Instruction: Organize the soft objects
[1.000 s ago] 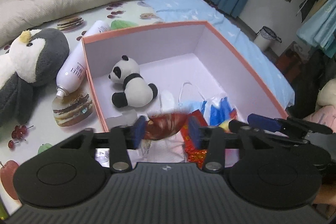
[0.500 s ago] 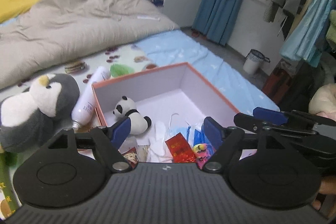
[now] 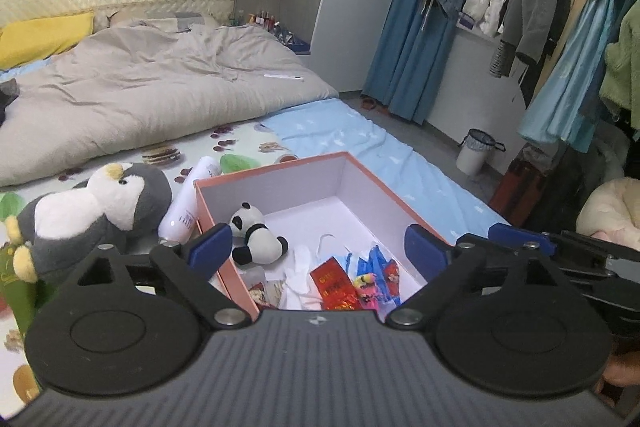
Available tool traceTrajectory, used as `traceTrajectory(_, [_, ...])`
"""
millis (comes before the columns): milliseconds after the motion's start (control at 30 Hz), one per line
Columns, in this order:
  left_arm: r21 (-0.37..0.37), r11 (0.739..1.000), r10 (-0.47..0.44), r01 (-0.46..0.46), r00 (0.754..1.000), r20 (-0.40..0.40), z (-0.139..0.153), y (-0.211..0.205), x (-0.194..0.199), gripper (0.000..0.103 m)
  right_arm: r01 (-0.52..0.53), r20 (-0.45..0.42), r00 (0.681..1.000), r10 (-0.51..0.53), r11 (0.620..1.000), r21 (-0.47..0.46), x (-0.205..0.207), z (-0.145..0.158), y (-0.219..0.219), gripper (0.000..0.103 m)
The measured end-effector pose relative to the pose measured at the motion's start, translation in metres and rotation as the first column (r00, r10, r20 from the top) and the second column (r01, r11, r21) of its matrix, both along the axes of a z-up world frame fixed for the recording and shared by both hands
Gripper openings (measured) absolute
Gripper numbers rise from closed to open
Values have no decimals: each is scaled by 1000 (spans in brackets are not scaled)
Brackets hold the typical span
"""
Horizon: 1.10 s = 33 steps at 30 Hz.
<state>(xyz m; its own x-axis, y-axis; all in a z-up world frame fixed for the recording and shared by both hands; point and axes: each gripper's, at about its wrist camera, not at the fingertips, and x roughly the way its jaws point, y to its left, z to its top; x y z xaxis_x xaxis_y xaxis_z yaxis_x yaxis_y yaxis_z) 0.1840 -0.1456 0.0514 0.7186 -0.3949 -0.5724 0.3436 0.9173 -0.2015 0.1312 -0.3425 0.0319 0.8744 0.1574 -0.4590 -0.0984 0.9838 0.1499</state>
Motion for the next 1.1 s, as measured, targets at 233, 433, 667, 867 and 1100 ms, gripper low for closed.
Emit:
traceTrajectory(233, [3, 1000, 13, -13, 1000, -21, -8, 11, -29, 100, 12, 13, 1000, -11, 1000, -5, -23, -4, 6, 49])
traceTrajectory(433, [18, 999, 45, -44, 998, -38, -20, 20, -46, 102, 22, 6, 1000, -22, 1000, -9, -35, -12, 10, 49])
traceTrajectory(667, [13, 997, 72, -71, 996, -56, -30, 31, -60, 102, 39, -12, 999, -39, 999, -36, -49, -23, 16, 49])
traceTrajectory(867, [23, 997, 77, -75, 994, -76, -39, 33, -64, 102, 44, -44, 998, -45, 998, -35, -52, -35, 20, 49])
traceTrajectory(1100, [41, 995, 97, -94, 991, -90, -46, 36, -63, 102, 55, -63, 996, -57, 998, -27, -50, -45, 19, 97])
